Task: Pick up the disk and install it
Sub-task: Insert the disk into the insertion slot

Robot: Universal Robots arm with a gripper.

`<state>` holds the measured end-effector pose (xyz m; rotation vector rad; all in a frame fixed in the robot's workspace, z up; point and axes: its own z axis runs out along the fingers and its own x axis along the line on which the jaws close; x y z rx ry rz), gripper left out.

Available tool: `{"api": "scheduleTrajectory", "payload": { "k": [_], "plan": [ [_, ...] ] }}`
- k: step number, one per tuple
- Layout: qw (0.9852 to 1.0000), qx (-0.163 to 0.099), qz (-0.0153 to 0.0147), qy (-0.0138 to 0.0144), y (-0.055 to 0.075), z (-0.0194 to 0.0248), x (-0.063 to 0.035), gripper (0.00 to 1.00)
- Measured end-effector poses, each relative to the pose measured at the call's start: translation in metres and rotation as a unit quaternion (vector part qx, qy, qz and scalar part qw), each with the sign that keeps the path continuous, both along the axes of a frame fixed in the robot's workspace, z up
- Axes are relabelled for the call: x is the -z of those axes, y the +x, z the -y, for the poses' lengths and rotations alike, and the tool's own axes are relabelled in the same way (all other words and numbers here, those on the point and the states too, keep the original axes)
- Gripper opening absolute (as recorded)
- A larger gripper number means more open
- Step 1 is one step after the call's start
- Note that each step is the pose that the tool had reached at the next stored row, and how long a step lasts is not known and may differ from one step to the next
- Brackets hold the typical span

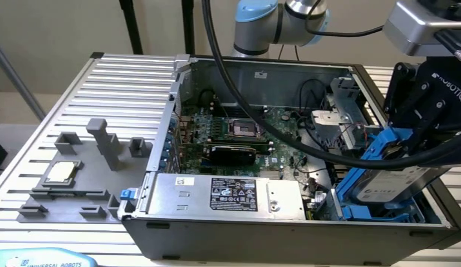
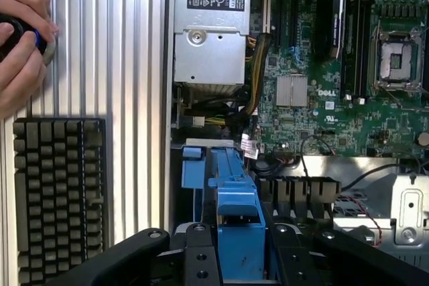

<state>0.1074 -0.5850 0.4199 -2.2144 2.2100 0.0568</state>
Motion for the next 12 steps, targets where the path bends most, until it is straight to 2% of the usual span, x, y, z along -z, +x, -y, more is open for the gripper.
{"api": "scheduleTrajectory", "payload": {
  "k": [12],
  "plan": [
    [1.0,0.0,0.0,-0.0001,0.0,-0.0014,0.0109,0.33]
  ]
}}
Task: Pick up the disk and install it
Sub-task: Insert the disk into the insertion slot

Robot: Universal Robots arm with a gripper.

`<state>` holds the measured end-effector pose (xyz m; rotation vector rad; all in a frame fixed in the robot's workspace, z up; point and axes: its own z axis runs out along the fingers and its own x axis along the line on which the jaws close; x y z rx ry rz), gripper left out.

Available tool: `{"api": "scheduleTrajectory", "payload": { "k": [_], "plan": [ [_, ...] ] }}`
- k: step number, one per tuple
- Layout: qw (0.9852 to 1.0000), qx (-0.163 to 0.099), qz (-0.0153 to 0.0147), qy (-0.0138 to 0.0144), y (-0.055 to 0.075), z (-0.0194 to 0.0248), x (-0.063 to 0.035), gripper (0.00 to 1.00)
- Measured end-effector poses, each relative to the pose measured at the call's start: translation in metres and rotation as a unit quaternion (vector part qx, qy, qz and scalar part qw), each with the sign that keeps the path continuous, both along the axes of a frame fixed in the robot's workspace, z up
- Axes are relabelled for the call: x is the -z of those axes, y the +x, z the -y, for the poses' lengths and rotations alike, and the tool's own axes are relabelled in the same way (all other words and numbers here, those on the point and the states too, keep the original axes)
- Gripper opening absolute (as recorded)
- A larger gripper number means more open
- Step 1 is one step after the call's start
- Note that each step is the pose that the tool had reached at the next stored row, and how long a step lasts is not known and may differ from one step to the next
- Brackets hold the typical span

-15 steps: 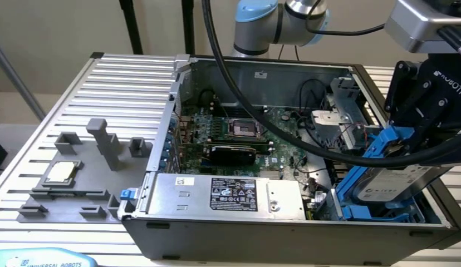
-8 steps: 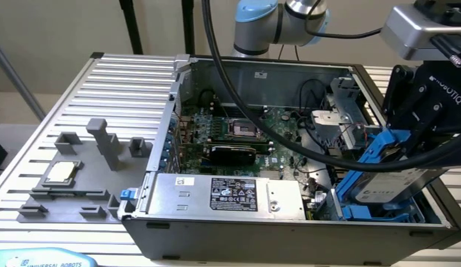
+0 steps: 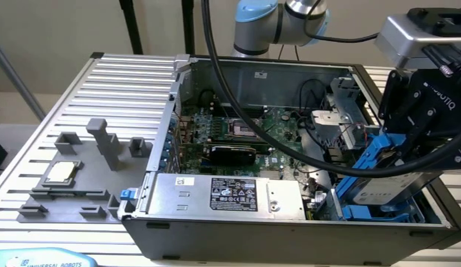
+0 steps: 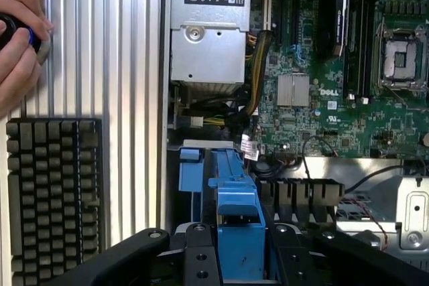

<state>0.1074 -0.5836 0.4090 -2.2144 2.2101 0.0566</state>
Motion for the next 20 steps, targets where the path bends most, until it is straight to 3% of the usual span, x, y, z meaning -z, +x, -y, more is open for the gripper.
{"api": "scheduleTrajectory", "payload": {
  "k": [20],
  "plan": [
    [1.0,0.0,0.0,0.0005,-0.001,-0.0008,0.0271,0.33]
  ]
}}
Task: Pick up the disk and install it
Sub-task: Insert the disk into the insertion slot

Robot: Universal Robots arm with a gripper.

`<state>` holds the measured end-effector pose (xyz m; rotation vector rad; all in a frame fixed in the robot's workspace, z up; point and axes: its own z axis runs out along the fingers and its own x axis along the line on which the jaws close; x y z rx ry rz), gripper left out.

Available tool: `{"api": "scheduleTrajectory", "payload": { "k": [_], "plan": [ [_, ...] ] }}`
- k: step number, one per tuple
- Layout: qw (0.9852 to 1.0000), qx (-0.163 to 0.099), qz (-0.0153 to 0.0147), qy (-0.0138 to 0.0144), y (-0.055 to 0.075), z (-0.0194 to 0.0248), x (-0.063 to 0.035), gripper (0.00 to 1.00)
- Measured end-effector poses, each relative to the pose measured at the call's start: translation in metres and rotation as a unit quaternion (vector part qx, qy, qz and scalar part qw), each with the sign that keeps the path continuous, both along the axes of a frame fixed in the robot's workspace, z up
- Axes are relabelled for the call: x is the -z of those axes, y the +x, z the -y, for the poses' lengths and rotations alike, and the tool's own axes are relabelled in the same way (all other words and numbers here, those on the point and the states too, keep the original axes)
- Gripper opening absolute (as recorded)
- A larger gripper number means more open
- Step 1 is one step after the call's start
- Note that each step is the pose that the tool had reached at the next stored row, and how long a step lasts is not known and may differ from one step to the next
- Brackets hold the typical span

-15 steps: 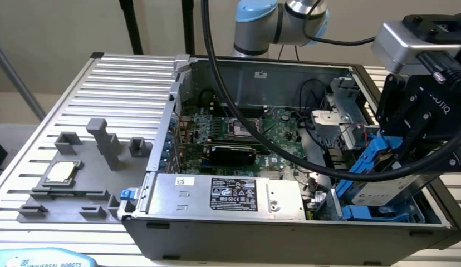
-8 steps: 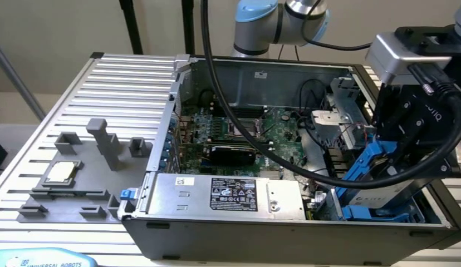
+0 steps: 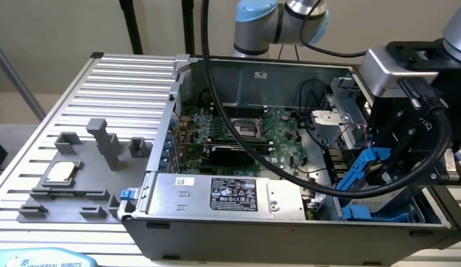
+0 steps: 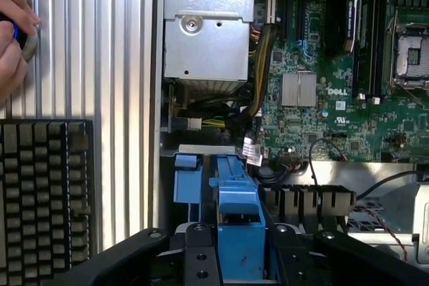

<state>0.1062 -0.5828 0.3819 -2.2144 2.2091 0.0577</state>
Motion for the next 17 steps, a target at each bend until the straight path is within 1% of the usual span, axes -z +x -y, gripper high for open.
{"api": "scheduleTrajectory", "payload": {
  "k": [12,17],
  "plan": [
    [1.0,-0.001,0.0,0.0,0.0,0.0,0.0195,0.33],
    [1.0,-0.001,0.0,0.0,0.0,0.0,0.0243,0.33]
  ]
}}
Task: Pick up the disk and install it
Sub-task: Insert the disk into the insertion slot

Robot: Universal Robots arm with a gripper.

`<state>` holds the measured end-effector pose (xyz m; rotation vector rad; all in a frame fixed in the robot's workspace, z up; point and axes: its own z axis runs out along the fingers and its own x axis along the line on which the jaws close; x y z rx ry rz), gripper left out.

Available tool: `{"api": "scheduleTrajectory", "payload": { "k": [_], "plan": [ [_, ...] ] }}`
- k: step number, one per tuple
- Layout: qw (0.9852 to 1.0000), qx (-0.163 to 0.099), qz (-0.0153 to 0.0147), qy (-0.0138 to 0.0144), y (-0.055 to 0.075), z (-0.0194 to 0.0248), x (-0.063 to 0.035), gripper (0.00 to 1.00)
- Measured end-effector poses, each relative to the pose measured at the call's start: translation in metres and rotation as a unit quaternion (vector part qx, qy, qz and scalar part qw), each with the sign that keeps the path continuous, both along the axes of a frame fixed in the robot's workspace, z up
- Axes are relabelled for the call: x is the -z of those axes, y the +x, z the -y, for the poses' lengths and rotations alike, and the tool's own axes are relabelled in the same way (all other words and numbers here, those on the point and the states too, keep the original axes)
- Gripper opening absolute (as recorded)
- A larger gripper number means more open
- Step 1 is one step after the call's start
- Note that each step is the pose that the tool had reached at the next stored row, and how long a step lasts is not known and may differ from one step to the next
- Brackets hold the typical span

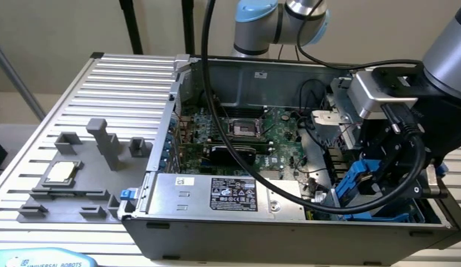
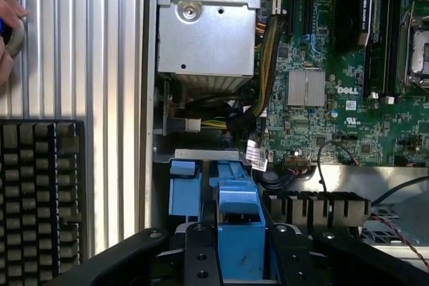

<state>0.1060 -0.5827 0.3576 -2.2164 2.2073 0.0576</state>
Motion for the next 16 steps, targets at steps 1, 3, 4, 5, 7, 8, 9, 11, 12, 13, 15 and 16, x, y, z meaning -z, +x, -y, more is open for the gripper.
{"api": "scheduleTrajectory", "payload": {
  "k": [1,3,4,5,7,8,9,11,12,13,15,16],
  "plan": [
    [1.0,0.0,0.0,0.0004,0.0,-0.0001,0.0005,0.33],
    [1.0,0.0,0.0,0.0,0.0,0.0,0.0005,0.34],
    [1.0,0.0,0.0,0.0001,0.0,0.0,0.0005,0.4],
    [1.0,0.0,0.0,0.0,0.0,0.0001,0.0005,0.4],
    [1.0,0.0,0.0,0.0001,0.0,0.0,0.0005,0.4],
    [1.0,0.0,0.0,0.0001,0.0,0.0,0.0005,0.4],
    [1.0,0.0,0.0,0.0002,0.0,0.0,0.0002,0.4],
    [1.0,0.0,0.0,0.0001,0.0,-0.0002,-0.0024,0.4],
    [1.0,0.0,0.0,0.0001,0.0,-0.0003,-0.0039,0.4],
    [1.0,0.0,0.0,0.0001,0.0001,-0.0003,-0.0056,0.4],
    [1.0,0.0,0.0,0.0,0.0003,-0.0004,-0.0085,0.4],
    [1.0,0.0,0.0,0.0002,0.0003,-0.0004,-0.0084,0.4]
  ]
}}
